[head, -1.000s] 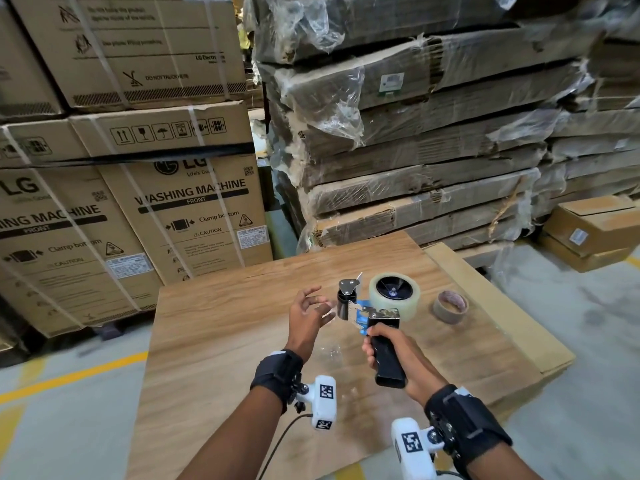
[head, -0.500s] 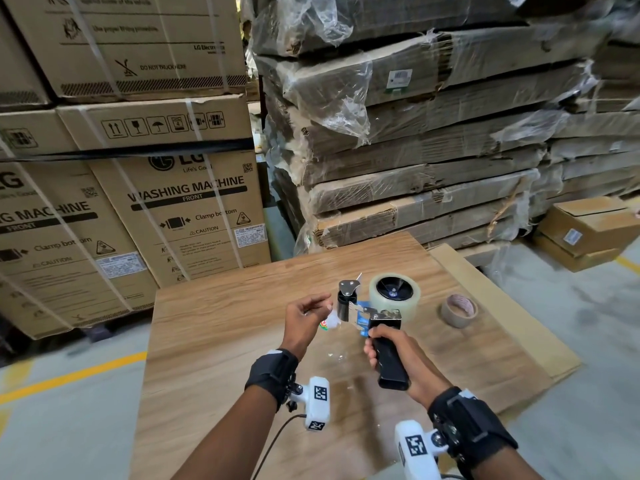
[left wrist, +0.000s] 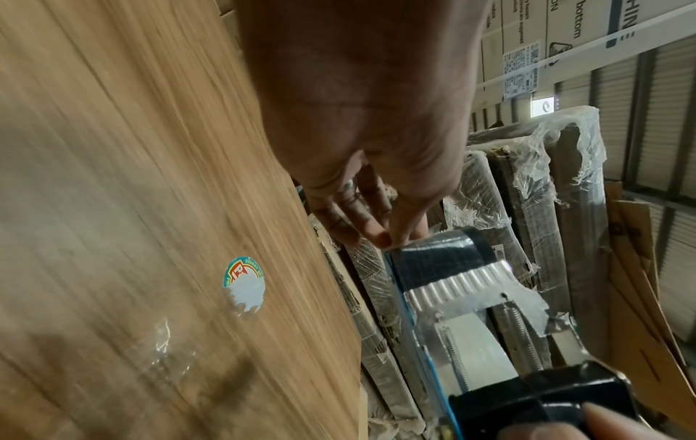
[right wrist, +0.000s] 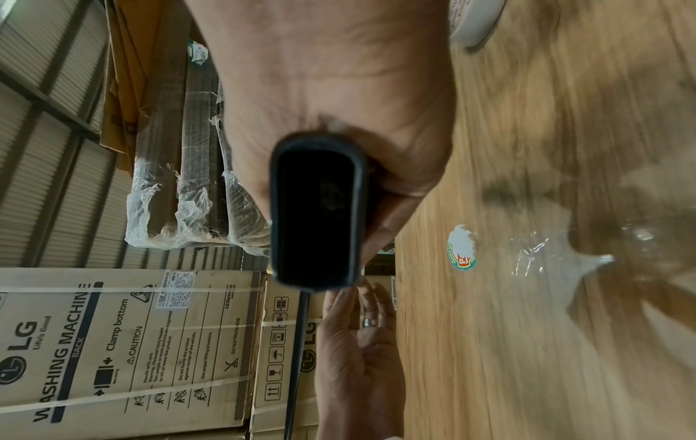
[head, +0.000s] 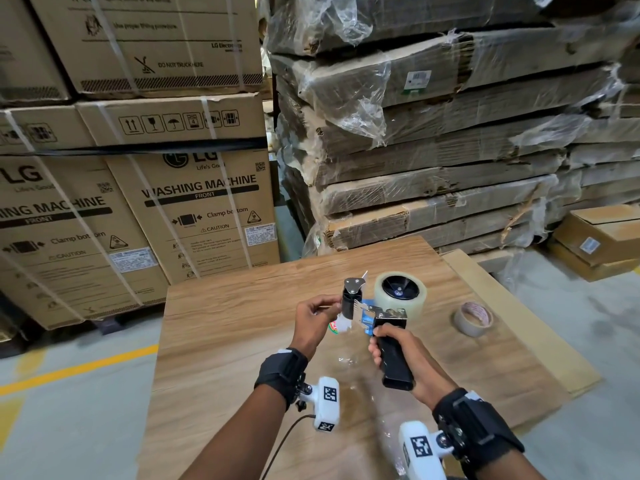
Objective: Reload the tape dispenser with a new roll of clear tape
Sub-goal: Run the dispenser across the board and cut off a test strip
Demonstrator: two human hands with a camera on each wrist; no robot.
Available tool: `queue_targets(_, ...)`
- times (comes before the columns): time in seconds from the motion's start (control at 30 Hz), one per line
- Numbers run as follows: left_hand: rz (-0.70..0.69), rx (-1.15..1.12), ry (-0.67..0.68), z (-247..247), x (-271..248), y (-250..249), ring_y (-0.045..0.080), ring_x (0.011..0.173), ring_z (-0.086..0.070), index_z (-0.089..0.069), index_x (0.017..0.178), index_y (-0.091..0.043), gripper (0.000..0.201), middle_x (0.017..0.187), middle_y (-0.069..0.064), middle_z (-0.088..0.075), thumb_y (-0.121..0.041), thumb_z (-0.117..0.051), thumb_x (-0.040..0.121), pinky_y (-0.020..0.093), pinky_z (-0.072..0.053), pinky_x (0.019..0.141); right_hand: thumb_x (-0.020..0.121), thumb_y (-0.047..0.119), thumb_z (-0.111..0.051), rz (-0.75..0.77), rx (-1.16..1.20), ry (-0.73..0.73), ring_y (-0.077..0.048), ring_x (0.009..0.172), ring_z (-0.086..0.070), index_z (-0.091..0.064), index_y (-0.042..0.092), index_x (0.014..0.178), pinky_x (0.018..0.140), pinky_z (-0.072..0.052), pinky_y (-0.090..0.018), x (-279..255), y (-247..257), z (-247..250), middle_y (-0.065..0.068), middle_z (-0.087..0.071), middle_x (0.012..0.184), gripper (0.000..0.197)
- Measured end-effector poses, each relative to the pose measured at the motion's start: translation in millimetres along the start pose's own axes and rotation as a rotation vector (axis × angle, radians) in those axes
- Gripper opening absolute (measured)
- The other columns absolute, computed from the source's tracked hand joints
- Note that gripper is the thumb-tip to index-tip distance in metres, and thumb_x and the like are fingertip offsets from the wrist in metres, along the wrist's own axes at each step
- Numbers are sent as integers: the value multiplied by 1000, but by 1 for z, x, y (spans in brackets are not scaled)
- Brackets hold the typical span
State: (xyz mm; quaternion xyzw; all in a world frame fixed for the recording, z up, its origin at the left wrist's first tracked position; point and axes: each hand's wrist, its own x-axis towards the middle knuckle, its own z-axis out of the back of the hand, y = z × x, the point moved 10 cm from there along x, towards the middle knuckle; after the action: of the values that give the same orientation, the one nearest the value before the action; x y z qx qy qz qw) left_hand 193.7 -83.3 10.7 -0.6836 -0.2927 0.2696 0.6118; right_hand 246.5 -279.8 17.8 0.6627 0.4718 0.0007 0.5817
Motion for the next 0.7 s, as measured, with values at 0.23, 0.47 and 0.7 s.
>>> queue_targets(0.23, -91, 117, -13, -1, 18, -9, -5, 76, -66, -78, 101, -9, 23, 93, 3, -77, 6, -66, 88, 15, -50, 71, 85, 11, -67, -7, 14, 28, -20, 55, -53, -63, -1, 87, 47, -49, -27, 17, 11, -7, -15, -60, 72, 12)
queue_targets(0.47, -173, 344, 50, -20, 31, -11, -1, 103, -61, -70, 123, -11, 38, 116, -1, -69, 3, -52, 93, 16, -49, 89, 86, 10, -66, -18, 25, 43, -20, 55, -53, -63, -1, 85, 47, -49, -27, 40, 30, -8, -15, -60, 71, 11)
queue_targets(0.7, 85, 71, 36, -24, 59, 6, 12, 94, -67, -76, 108, -8, 24, 106, 9, -76, -23, -60, 98, 28, -54, 77, 88, 7, -59, -81, 134, 101, -14, 48, -50, -59, 1, 84, 41, -47, -22, 62, 42, -3, -11, -57, 66, 7)
